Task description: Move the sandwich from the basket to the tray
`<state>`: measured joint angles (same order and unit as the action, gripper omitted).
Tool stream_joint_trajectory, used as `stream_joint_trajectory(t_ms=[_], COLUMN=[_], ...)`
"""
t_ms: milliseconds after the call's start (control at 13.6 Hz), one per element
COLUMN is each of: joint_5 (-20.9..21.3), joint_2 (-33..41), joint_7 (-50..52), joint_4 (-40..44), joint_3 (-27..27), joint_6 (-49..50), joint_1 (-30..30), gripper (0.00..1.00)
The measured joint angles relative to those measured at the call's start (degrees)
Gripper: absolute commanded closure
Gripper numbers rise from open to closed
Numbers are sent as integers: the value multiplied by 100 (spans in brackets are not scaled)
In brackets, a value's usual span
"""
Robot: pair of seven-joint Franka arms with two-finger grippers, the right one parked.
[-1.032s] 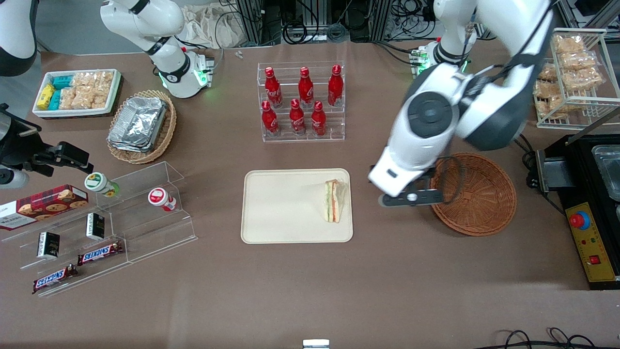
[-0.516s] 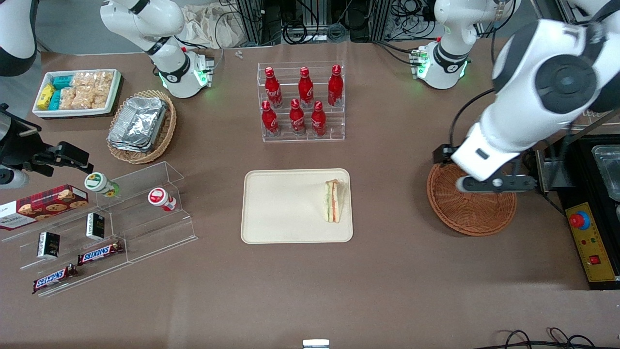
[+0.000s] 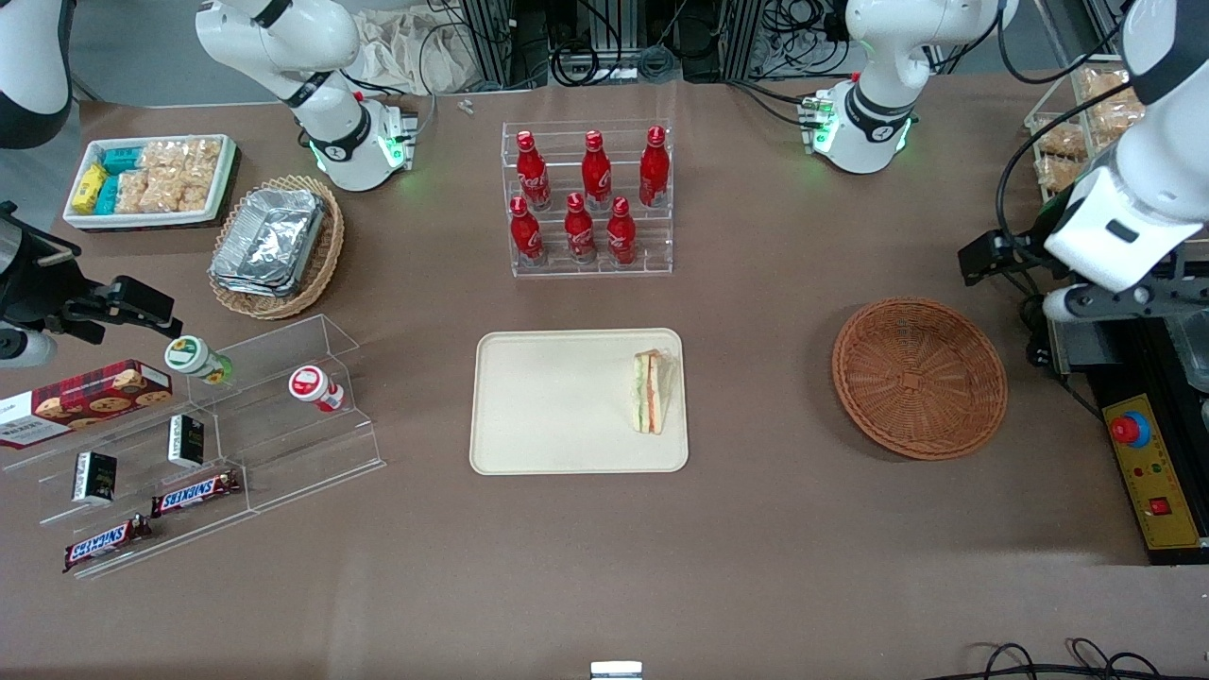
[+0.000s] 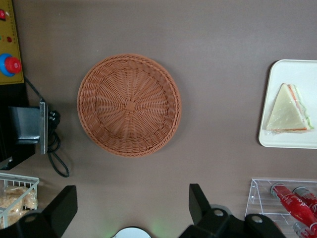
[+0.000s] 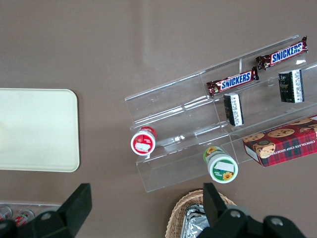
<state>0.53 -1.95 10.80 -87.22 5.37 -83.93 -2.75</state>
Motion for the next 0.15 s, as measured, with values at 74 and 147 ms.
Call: stream_joint_trajectory(t_ms=[74, 147], joint_5=[-18, -21], joint_2=[118, 172], joint_7=[-13, -26], joint_4=[-122, -182], joint_3=[-183, -271], joint_6=[-19, -27], joint_1=[-142, -222], gripper=[0, 0])
